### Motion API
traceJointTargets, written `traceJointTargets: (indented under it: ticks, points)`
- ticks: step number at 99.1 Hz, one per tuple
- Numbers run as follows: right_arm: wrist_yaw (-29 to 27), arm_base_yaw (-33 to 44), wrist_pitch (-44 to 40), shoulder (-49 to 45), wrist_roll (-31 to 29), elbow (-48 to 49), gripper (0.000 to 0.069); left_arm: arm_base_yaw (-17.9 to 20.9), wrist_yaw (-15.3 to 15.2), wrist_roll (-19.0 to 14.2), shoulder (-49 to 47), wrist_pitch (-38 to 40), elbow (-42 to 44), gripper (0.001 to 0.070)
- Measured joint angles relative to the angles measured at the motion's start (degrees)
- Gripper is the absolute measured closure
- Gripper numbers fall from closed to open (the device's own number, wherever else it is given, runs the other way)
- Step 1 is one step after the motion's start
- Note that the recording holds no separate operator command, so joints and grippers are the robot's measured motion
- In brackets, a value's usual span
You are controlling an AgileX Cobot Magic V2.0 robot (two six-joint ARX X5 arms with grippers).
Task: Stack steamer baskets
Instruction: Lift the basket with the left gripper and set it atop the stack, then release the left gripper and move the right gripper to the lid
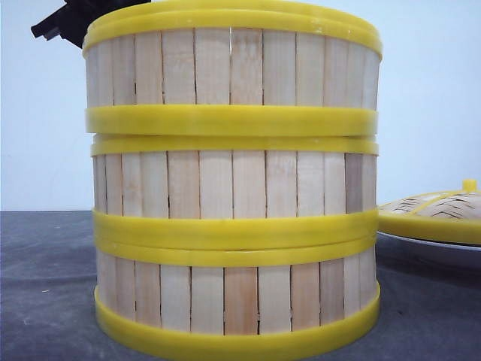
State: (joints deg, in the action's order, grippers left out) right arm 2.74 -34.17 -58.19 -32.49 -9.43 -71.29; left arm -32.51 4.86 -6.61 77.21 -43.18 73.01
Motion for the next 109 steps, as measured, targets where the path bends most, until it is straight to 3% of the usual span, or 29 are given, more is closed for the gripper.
traceJointTargets:
  ticks: [80, 97, 109]
  points:
    - [0.00, 0.00, 0.59, 0.00, -0.02, 0.00, 0.0421, 0.15, -0.20, 0.20, 3.50, 1.60, 0.00, 0.0682]
    - [-0.02, 0.00, 0.59, 0.00, 0.00, 0.00, 0.0416, 0.15, -0.13, 0.17, 3.50, 2.73, 0.00, 0.0552]
    - [-1.27, 0.00, 0.39, 0.00, -0.02, 0.00, 0.0334, 0.15, -0.13, 0.17, 3.39, 3.39, 0.00, 0.0490]
